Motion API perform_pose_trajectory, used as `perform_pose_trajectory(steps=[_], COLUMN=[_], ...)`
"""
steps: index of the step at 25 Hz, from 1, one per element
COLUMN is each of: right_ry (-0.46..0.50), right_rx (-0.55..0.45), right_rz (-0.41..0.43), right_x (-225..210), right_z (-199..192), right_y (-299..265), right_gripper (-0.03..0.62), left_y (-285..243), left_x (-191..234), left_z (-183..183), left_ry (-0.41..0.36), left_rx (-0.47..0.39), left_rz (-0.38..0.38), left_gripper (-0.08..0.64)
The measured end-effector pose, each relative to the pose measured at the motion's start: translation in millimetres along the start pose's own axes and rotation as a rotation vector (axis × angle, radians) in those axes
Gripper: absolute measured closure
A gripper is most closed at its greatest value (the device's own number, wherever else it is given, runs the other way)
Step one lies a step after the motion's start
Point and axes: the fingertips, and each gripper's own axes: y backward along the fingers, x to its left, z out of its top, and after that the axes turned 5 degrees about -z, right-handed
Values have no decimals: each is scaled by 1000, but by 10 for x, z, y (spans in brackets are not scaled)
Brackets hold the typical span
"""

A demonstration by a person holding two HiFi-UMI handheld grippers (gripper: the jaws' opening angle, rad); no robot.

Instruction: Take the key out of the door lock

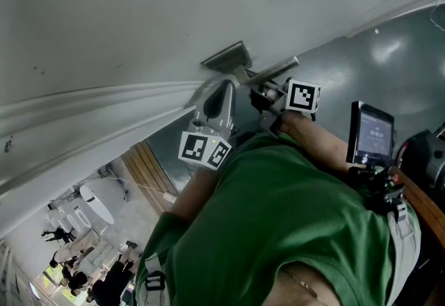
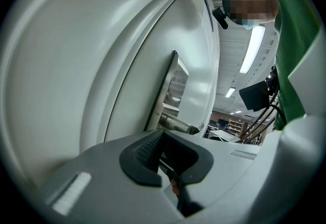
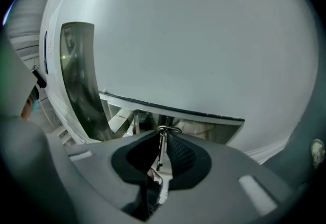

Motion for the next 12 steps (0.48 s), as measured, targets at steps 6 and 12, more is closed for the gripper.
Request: perform_pose_trajectory(steps=[6,12], right_ry=[-45,-41], right_rx=[19,32], right_rz=[-6,-21], right_x=[-34,-42], right_z=[-23,-34], right_y=[-11,-31], right_gripper=[565,565], left_y=[-35,-13], left_x=[1,22], left_z=[-14,-20], left_ry=[-4,-7], left_rx=[1,-2], left_rz=[-1,9], left_gripper=[557,557])
